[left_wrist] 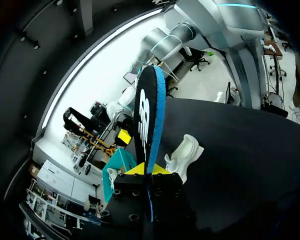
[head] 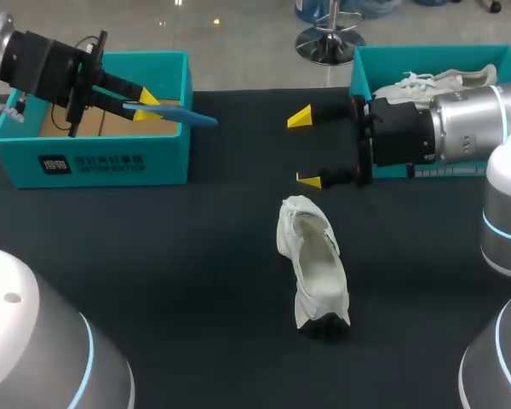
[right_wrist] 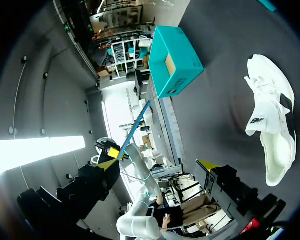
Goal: Take the shoe out of the shoebox, open the shoe tongue, remove and reinsert the insole, then place the shoe into the shoebox
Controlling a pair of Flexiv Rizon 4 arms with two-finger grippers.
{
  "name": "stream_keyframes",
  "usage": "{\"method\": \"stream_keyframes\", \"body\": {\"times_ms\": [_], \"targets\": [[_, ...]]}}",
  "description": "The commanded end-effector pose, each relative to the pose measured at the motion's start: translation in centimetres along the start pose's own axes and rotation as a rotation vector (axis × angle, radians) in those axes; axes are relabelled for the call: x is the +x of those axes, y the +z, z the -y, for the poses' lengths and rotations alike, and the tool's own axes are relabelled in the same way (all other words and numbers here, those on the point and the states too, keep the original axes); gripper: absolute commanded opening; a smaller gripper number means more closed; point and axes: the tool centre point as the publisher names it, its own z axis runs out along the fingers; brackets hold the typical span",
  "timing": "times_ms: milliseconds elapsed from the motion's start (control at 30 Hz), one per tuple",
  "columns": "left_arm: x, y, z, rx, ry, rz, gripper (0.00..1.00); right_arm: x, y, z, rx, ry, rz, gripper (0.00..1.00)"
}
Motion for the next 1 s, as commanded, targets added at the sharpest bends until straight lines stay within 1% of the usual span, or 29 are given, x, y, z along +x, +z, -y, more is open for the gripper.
{"method": "stream_keyframes", "body": {"times_ms": [33,167,267,500,600,667,1000], "targets": [[0.9,1.6,1.7,0.019,0.395,0.062,0.00,0.0,0.2,0.0,-0.001,0.000,0.001,1.00],[1.2,3.2,2.6,0.054,0.427,0.054,0.00,0.0,0.2,0.0,-0.001,0.000,0.001,1.00],[1.7,4.1,2.7,0.075,0.437,0.051,0.00,0.0,0.2,0.0,-0.001,0.000,0.001,1.00],[2.0,5.9,2.8,0.088,0.443,0.046,0.00,0.0,0.2,0.0,-0.001,0.000,0.001,1.00],[2.1,6.9,2.9,0.078,0.434,0.035,0.00,0.0,0.2,0.0,-0.001,0.000,0.001,1.00],[2.2,7.5,3.0,0.086,0.422,0.036,0.00,0.0,0.2,0.0,-0.001,0.000,0.001,1.00],[1.7,12.0,4.8,0.125,0.425,0.032,0.00,0.0,0.2,0.0,-0.001,0.000,0.001,1.00]]}}
